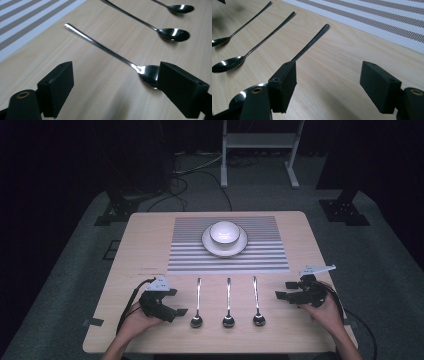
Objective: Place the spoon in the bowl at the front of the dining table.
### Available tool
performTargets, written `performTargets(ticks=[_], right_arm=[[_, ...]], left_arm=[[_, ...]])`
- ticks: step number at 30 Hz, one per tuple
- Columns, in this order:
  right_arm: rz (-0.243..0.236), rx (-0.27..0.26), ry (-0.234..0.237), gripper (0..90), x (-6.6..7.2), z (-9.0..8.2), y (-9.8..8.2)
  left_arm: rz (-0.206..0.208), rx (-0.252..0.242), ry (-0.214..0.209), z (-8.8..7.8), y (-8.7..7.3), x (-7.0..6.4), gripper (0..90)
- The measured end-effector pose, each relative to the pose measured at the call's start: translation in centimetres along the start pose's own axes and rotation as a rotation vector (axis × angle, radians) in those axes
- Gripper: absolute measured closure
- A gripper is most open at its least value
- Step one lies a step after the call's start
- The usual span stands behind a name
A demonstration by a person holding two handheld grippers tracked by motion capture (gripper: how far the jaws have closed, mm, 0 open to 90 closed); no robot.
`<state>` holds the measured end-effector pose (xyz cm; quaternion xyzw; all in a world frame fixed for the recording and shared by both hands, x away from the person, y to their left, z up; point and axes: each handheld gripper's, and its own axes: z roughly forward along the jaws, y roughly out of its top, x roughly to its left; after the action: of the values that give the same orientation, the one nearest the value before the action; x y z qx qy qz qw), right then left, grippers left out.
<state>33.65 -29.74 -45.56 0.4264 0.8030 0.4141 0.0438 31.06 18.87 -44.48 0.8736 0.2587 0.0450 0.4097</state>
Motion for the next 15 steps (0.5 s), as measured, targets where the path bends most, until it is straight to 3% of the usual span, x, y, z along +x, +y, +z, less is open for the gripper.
performTargets(ticks=[3, 6, 10, 15], right_arm=[[-0.005, -0.003, 0.002, 28.2, 0.2, 0.0, 0.1], [-0.009, -0.003, 0.001, 28.2, 0.3, 0.0, 0.2], [-0.014, 0.004, 0.002, 28.2, 0.4, 0.2, 0.3], [-0.022, 0.006, 0.002, 28.2, 0.7, 0.4, 0.4]], left_arm=[[0.035, 0.015, -0.042, 0.4, 0.3, -0.7, 22.0], [0.039, 0.024, -0.093, 0.9, 0.4, -1.2, 29.9], [0.073, 0.042, -0.122, 1.4, 0.5, -1.7, 45.5], [0.114, 0.074, -0.159, 1.9, 0.6, -2.4, 55.7]])
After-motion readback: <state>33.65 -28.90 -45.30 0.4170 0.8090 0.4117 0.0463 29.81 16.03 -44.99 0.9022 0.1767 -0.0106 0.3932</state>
